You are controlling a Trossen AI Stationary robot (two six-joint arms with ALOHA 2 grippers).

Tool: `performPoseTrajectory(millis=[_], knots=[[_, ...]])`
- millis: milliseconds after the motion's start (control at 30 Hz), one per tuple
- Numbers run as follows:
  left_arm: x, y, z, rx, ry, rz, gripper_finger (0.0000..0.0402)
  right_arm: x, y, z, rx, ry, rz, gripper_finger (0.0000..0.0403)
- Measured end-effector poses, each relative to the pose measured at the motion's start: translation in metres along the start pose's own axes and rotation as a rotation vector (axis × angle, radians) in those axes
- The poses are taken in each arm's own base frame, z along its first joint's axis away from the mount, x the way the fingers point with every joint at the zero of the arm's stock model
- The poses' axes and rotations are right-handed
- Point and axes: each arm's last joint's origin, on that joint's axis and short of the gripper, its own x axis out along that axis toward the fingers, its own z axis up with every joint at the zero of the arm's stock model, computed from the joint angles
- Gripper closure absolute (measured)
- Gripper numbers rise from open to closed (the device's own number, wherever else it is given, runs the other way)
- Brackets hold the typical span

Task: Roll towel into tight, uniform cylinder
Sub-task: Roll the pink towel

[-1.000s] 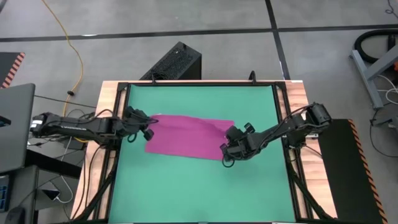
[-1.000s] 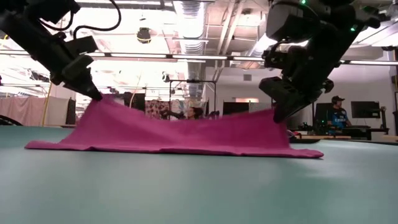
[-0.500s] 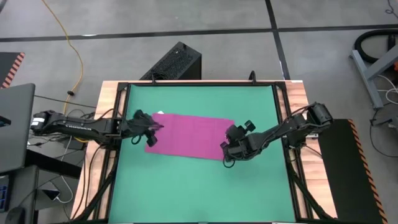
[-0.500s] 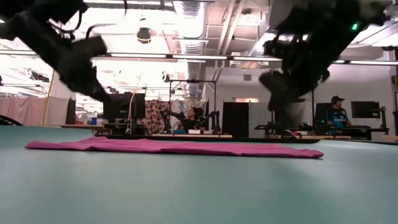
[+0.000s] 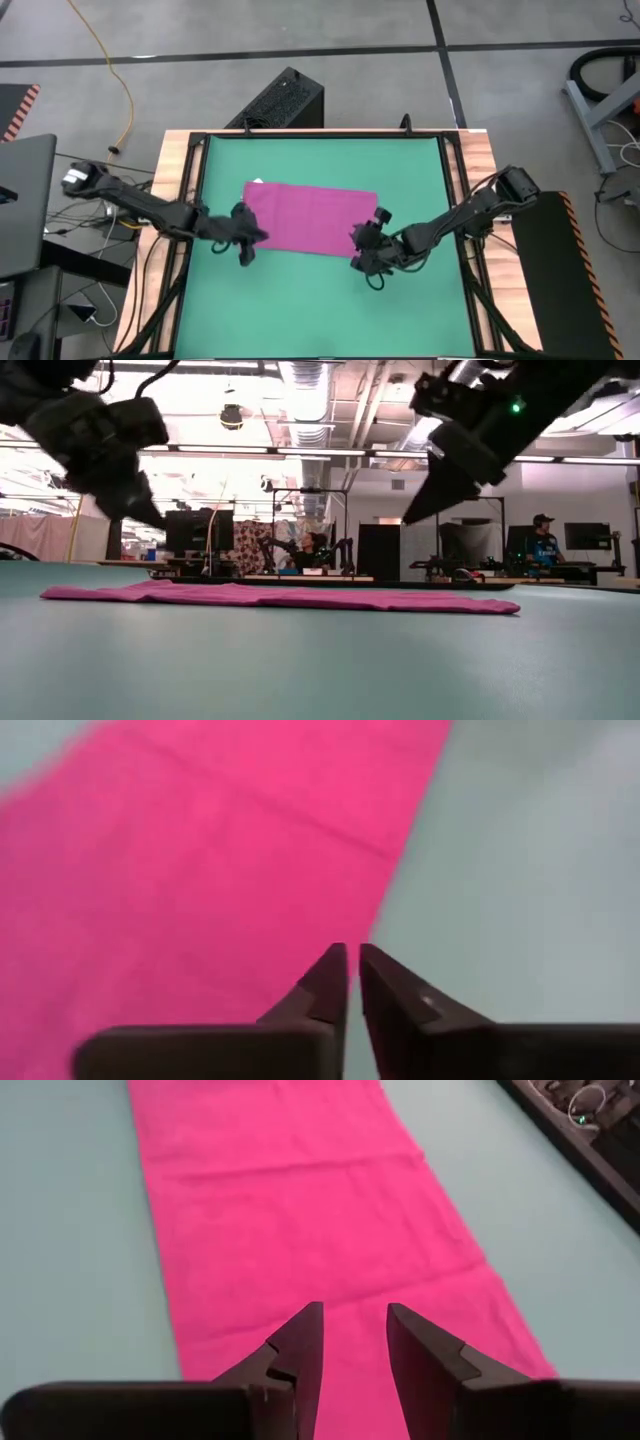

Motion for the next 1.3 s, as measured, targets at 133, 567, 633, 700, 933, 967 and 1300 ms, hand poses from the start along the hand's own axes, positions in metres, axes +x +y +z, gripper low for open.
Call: performPoseTrajectory(millis=[133,567,633,700,933,967,1300], knots=[[0.008,-0.008,-0.019,-0.06,0.073,0.082,0.0397,0.003,0.009,-0.01,-0.014,0.022,0.0,0.0286],[0.022,-0.006,-0.05,-0.118,0.21,0.264,0.0401,0.03,0.024,-0.037,-0.013,0.113,-0.029,0.0341],[0.023,-0.004,-0.051,-0.112,0.224,0.29,0.0401,0.034,0.026,-0.04,0.002,0.135,-0.011,0.0344],[0.024,0.0,-0.053,-0.101,0.24,0.325,0.0401,0.037,0.03,-0.044,0.023,0.15,0.016,0.0346],[0.028,0.012,-0.052,-0.042,0.266,0.414,0.0401,0.038,0.051,-0.05,0.067,0.122,0.124,0.0348],[0.028,0.014,-0.051,-0.033,0.268,0.42,0.0401,0.038,0.055,-0.051,0.063,0.114,0.145,0.0348],[0.03,0.033,-0.022,0.152,0.233,0.526,0.0401,0.021,0.084,-0.039,-0.154,-0.048,0.459,0.0348]])
